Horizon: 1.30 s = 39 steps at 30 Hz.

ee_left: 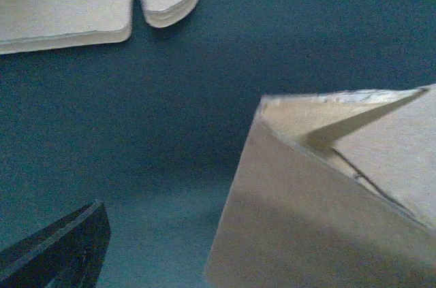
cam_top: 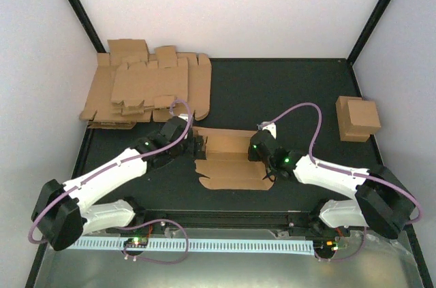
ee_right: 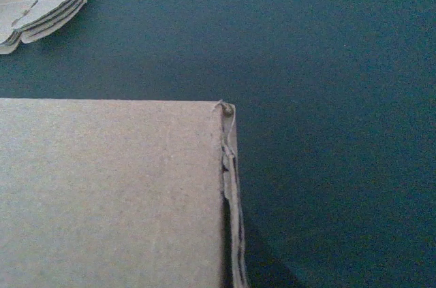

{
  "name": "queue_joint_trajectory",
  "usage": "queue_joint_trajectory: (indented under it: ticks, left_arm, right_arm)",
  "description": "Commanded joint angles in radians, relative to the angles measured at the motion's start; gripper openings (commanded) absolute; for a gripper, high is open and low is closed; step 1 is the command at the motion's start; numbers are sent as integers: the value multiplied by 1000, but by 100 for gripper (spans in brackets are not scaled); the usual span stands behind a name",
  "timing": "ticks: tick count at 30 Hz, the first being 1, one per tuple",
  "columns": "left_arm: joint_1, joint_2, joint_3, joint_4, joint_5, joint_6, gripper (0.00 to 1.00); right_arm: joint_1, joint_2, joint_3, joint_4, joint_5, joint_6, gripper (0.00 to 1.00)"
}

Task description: Fold the paper box

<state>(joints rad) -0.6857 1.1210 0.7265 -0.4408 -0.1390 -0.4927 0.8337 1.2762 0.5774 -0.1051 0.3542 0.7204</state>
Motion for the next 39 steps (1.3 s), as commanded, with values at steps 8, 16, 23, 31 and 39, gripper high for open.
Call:
queue_joint_trajectory:
  ticks: [8, 16, 23, 31, 39]
  left_arm:
    - [-2, -21, 31, -93, -186, -7, 62]
    - [-2, -30, 42, -87, -160, 14, 14]
    - [-2, -95, 88, -153, -103, 23, 2]
    - [-2, -184, 97, -169, 47, 11, 2]
    - [-2, -221, 27, -140, 57, -39, 1]
  right_arm:
    - [-4, -14, 13, 3, 10, 14, 2]
    - [-4, -16, 10, 10, -1, 9, 2]
    - [-4, 7, -13, 47, -35, 12, 2]
    - [-4, 92, -21, 113, -123, 29, 2]
    - [-5, 151, -33, 163, -141, 24, 5]
